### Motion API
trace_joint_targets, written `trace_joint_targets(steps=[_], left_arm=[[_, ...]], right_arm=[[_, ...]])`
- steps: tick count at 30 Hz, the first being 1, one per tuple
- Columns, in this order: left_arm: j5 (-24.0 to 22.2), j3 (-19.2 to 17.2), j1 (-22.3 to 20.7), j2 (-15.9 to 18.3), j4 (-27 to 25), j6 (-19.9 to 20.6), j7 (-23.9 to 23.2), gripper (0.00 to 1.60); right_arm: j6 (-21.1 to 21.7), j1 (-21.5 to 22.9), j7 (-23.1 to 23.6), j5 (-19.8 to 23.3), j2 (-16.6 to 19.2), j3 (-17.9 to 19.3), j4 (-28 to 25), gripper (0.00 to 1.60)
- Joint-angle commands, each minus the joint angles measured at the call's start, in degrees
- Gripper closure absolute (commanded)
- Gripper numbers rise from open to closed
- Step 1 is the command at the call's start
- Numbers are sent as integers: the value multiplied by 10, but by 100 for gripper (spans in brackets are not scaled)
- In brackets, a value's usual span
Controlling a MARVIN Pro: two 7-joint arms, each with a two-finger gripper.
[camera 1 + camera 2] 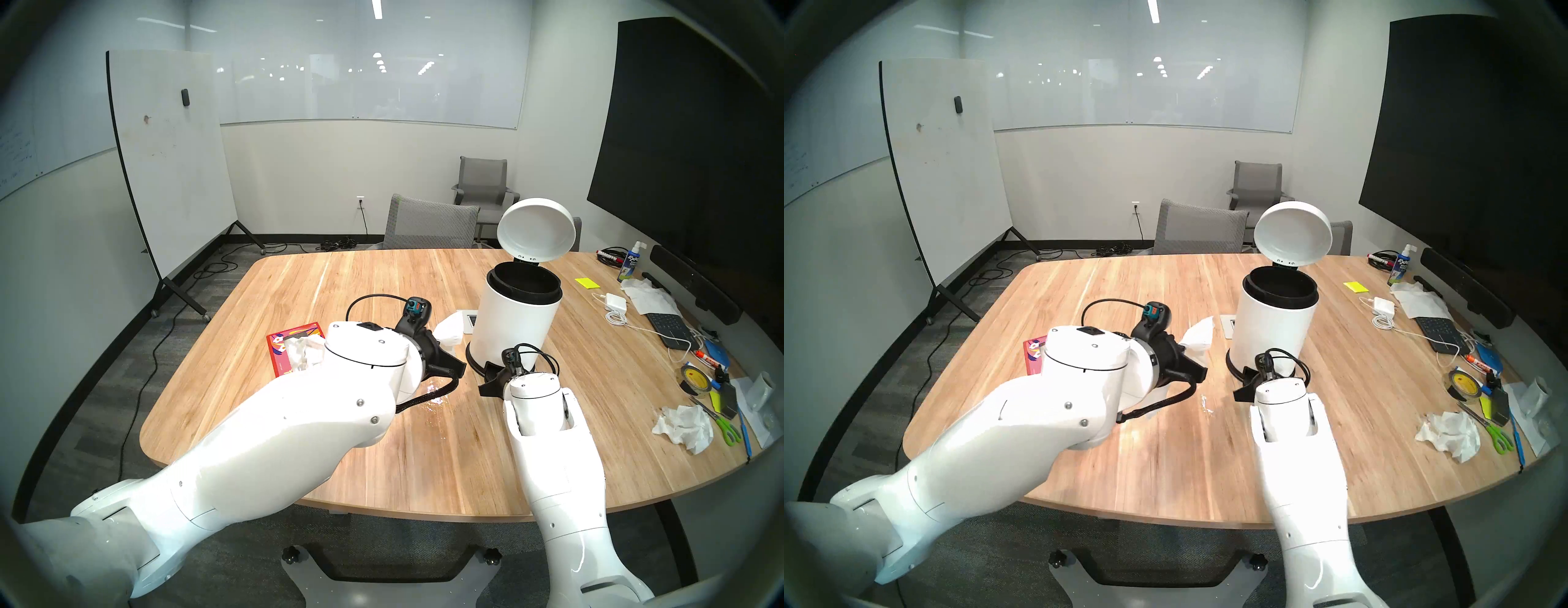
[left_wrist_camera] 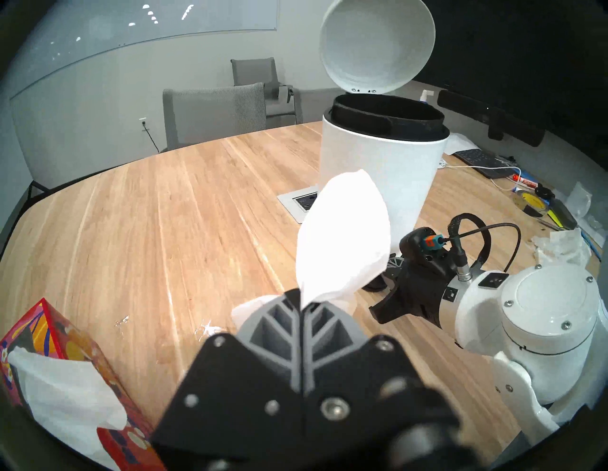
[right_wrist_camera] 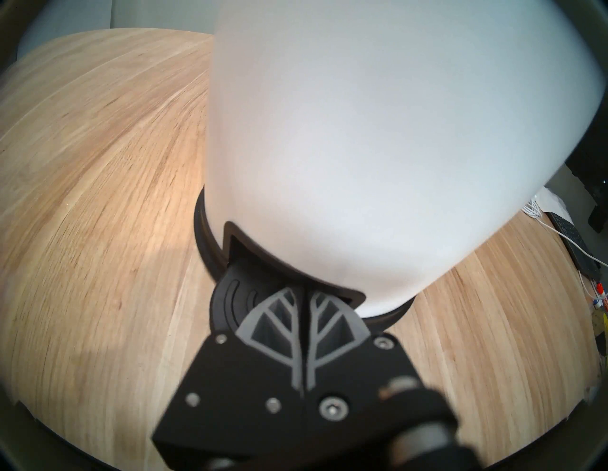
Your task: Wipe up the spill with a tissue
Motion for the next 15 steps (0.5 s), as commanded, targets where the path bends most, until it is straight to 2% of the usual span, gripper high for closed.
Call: trace_joint_targets(steps=[1,8,9,15], left_arm=[[7,4,-63,-63,35,5,-7,160],[14,4,-106,-109,85,15,-16,160],[16,2,-103,-107,82,14,-20,160],[23,-6,-138,-144,114,22,-29,160]], right_arm=[[8,-22,6,2,-4,-4,30,160],[8,-22,5,2,-4,-3,29,160],[7,-22,5,2,-4,-3,29,160],[7,-23,5,2,-4,-3,27,160]])
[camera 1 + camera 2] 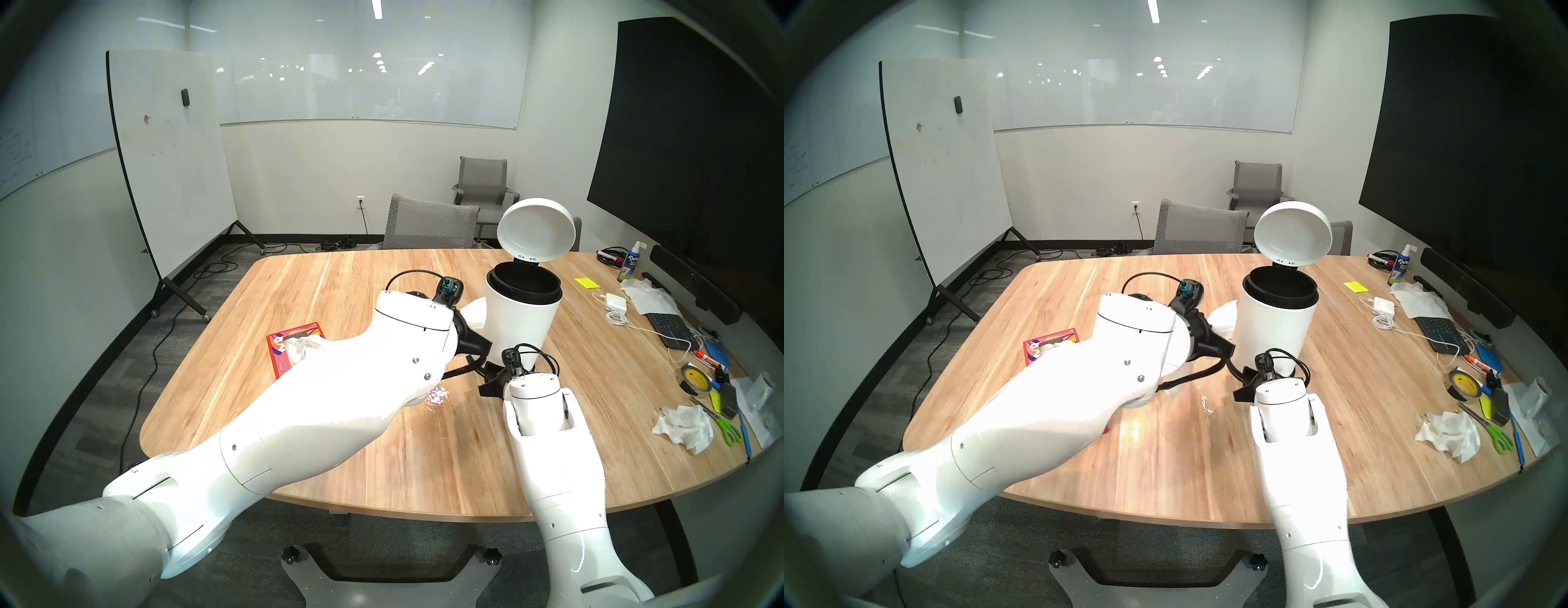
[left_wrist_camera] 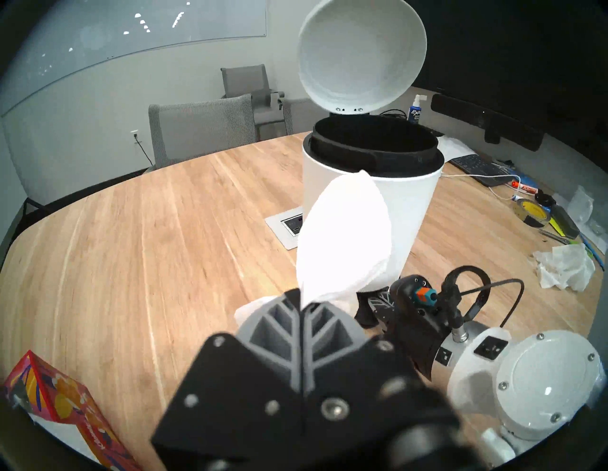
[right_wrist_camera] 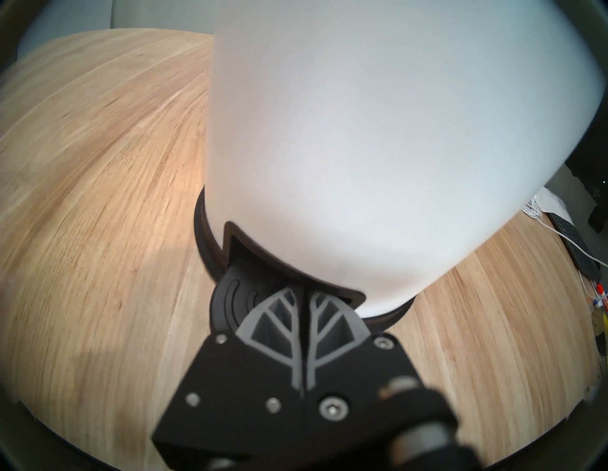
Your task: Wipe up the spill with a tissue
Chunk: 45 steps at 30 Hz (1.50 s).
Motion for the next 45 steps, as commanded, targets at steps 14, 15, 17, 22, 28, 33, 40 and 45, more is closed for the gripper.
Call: trace_joint_targets(steps=[14,15,17,22,28,33,40,45], left_arm=[[31,-27,-138,-143,120,29,-29,160],[33,-26,-141,-145,128,30,-33,160],[34,-23,-153,-151,147,32,-39,160],[38,-20,-179,-162,184,35,-55,160],[44,-17,-201,-172,218,33,-73,160],[50,-13,-226,-193,255,28,-91,160],[58,-13,-260,-218,300,18,-111,160],[65,-9,-278,-233,329,9,-126,160]], right_arm=[[8,-22,5,2,-4,-3,29,160],[8,-22,5,2,-4,-3,29,160],[8,-21,6,2,-4,-3,30,160],[8,-21,6,2,-4,-4,31,160],[8,-21,6,2,-4,-4,32,160],[8,-21,6,2,-4,-4,31,160],[8,-21,6,2,-4,-3,30,160],[8,-21,6,2,-4,-3,31,160]])
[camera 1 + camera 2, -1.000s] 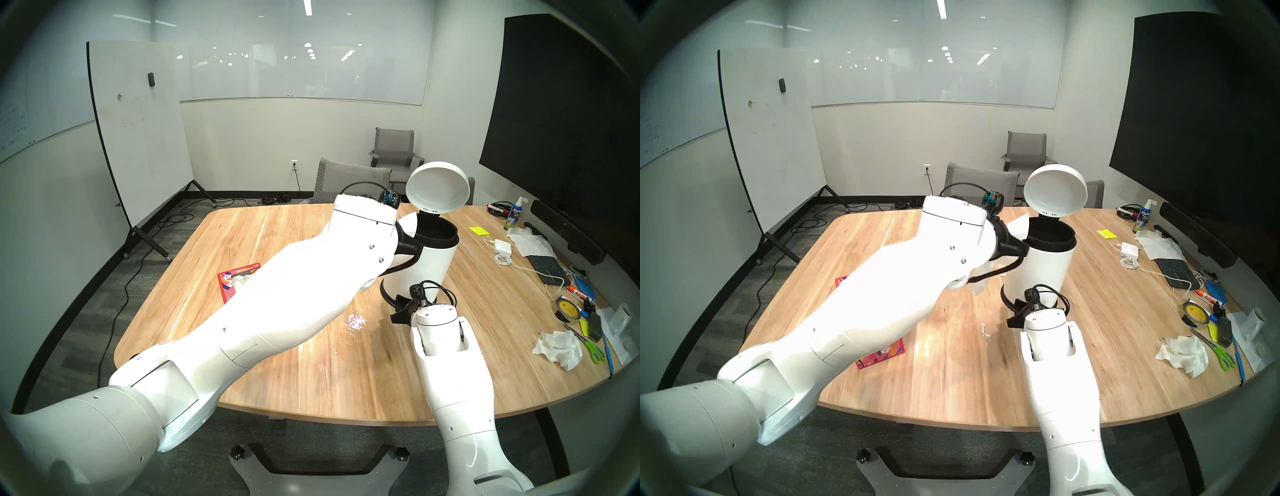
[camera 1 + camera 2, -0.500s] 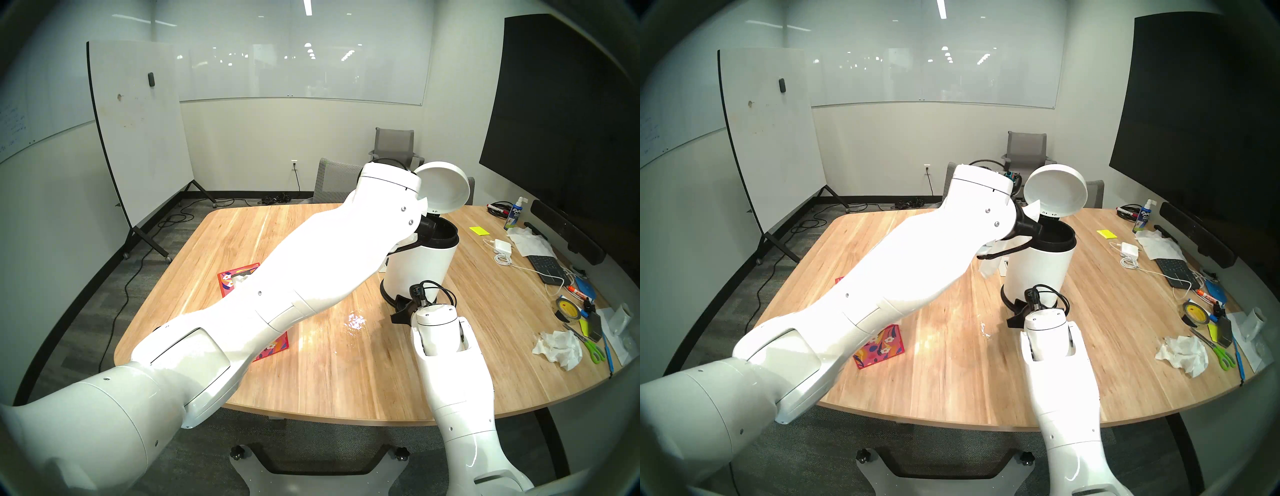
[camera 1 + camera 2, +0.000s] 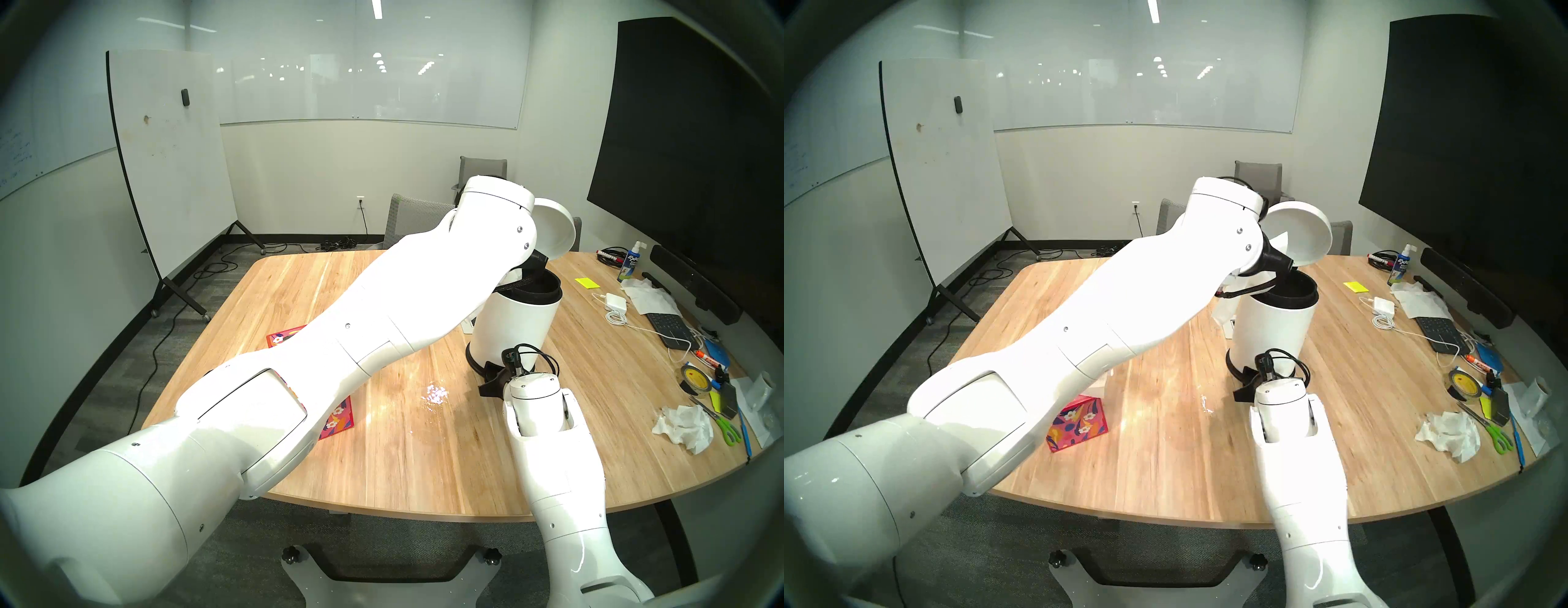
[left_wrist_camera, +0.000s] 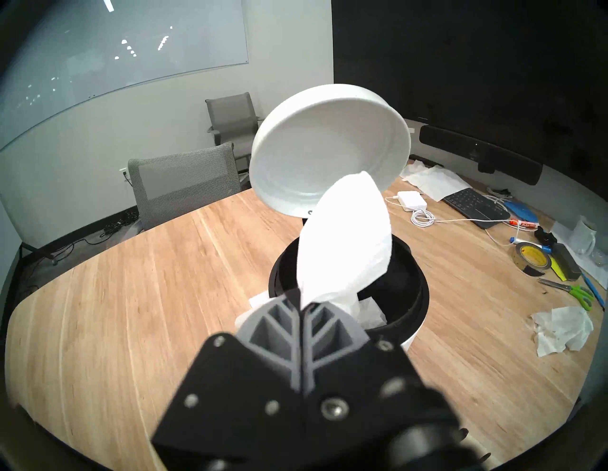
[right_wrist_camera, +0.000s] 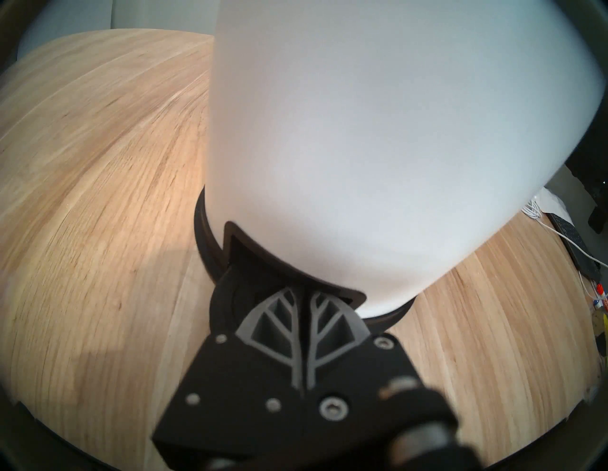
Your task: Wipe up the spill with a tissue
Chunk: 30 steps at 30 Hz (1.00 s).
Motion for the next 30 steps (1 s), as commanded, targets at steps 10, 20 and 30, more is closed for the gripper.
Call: trace_joint_targets(steps=[10,20,30], left_arm=[[25,20,-64,-56,71,-50,-55,160],[38,26,-89,-60,113,-77,-89,160],[54,29,-110,-69,168,-114,-133,160]], right_arm=[[11,-20,7,2,-4,-4,32,160],[11,-20,7,2,-4,-4,32,160],[11,-20,7,2,-4,-4,33,160]])
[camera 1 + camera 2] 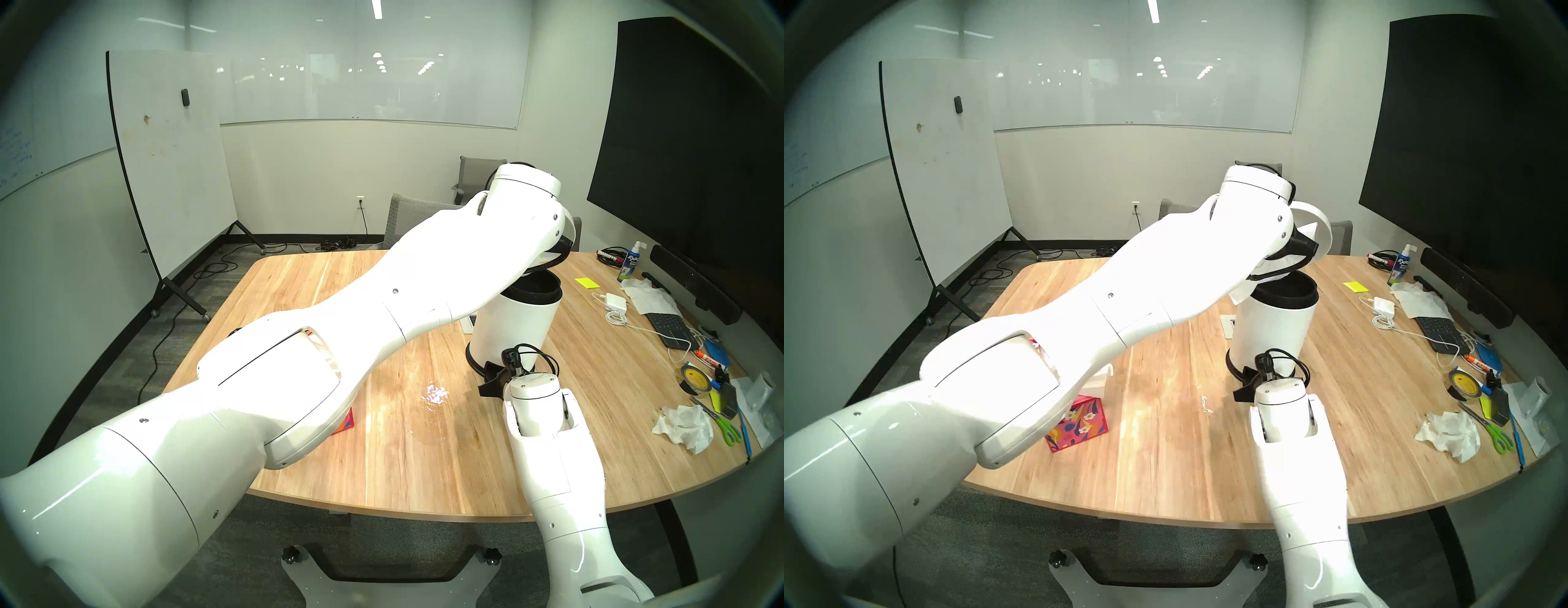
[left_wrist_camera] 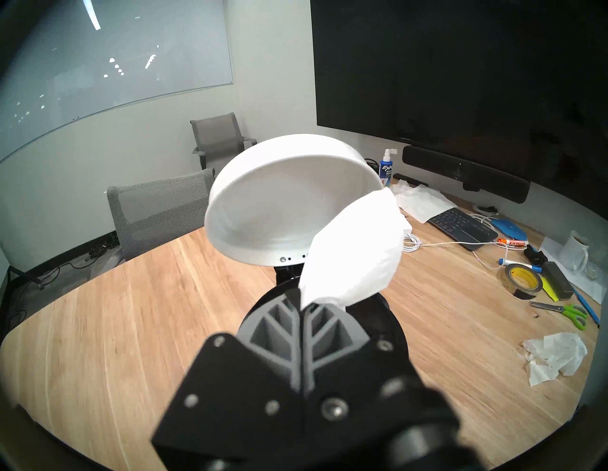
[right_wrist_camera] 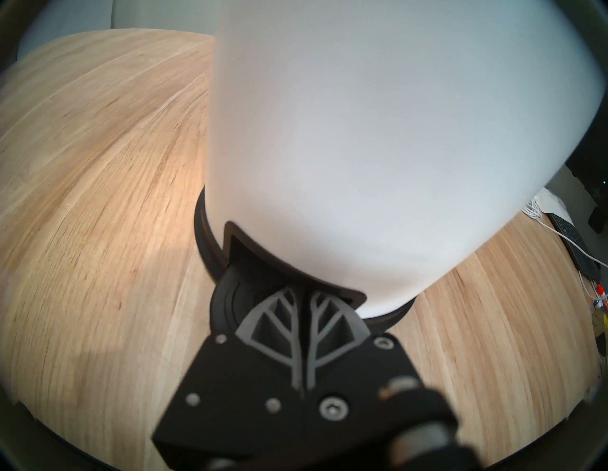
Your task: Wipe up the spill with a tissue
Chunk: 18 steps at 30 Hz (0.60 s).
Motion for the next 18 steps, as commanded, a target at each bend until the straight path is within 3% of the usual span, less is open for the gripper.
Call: trace_joint_targets(steps=[1,18], left_arm=[[12,-1,-36,-17,24,-34,-29,160],[32,36,-2,-29,81,-98,-76,160]], right_arm=[[11,-20,7,2,-4,-4,32,160],[12,-19,7,2,-3,-4,33,160]])
